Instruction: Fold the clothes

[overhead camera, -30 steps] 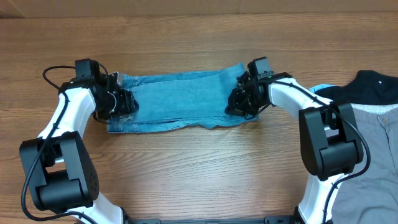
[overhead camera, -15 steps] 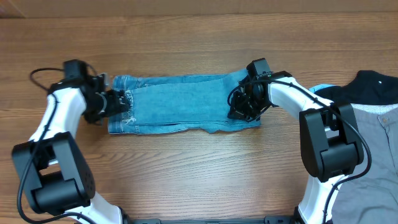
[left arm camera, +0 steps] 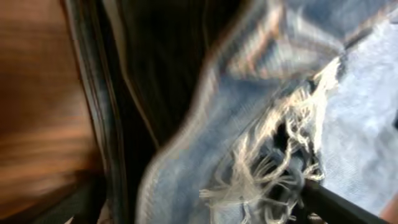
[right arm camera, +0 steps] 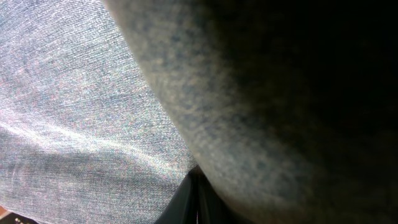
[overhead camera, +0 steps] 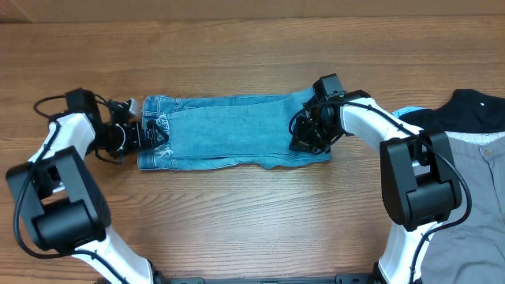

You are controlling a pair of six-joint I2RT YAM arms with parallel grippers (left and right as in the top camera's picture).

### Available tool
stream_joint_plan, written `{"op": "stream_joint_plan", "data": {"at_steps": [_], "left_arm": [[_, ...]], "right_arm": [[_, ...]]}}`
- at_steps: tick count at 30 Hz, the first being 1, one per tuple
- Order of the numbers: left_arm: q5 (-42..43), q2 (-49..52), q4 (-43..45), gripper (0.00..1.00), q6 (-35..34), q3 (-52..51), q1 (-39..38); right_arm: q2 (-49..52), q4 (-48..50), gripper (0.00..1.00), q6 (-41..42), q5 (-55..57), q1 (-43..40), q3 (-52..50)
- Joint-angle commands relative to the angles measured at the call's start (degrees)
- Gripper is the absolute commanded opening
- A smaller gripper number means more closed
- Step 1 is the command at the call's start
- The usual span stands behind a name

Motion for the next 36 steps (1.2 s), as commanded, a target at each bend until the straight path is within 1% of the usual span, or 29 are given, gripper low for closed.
{"op": "stream_joint_plan", "data": {"at_steps": [1, 6, 8, 9, 11, 14, 17, 21, 28, 32, 36], "left_arm": [[0.6, 5.6, 0.0, 0.91, 2.4, -0.2, -0.2], [0.6, 8.8, 0.2, 0.74, 2.4, -0.2, -1.0], [0.6, 9.0, 0.5, 0.62, 2.4, -0.2, -1.4], [0.6, 8.9, 0.6, 0.55, 2.4, -0.1, -1.6], [0.6, 8.9, 0.8, 0.31, 1.9, -0.1, -1.7], [0.6, 8.8, 0.6, 0.05, 0.5, 0.2, -1.2], [0.5, 8.3, -2.2, 0.04, -0.1, 2.2, 0.3], [-0.7, 6.0, -9.8, 0.04, -0.7, 7.8, 3.6], [-5.7, -3.0, -23.7, 0.04, -1.4, 22.3, 8.9], [-10.4, -7.6, -30.0, 0.04, -3.1, 31.4, 9.0], [-11.2, -10.9, -33.4, 0.04, -6.1, 38.1, 6.4]], "right_arm": [[0.7, -1.4, 0.04, -0.6, 6.6, 0.0, -2.4], [0.7, -1.4, 0.04, -0.5, 6.6, 0.0, -2.4], [0.7, -1.5, 0.04, -0.5, 6.6, 0.0, -2.4], [0.7, -1.6, 0.04, -0.5, 6.6, 0.0, -2.4], [0.7, -1.7, 0.04, -0.5, 6.6, 0.0, -2.4], [0.7, -2.0, 0.04, -0.5, 6.6, 0.0, -2.4], [0.5, -2.7, 0.04, -0.6, 6.6, 0.0, -2.4], [-1.6, -3.5, 0.04, -0.8, 6.6, -0.1, -2.4], [-12.1, -3.8, 0.04, -0.9, 6.6, -0.1, -2.4], [-17.8, -4.4, 0.05, -0.9, 6.6, -0.1, -2.4], [-21.6, -4.6, 0.05, -0.9, 6.6, -0.1, -2.4]]}}
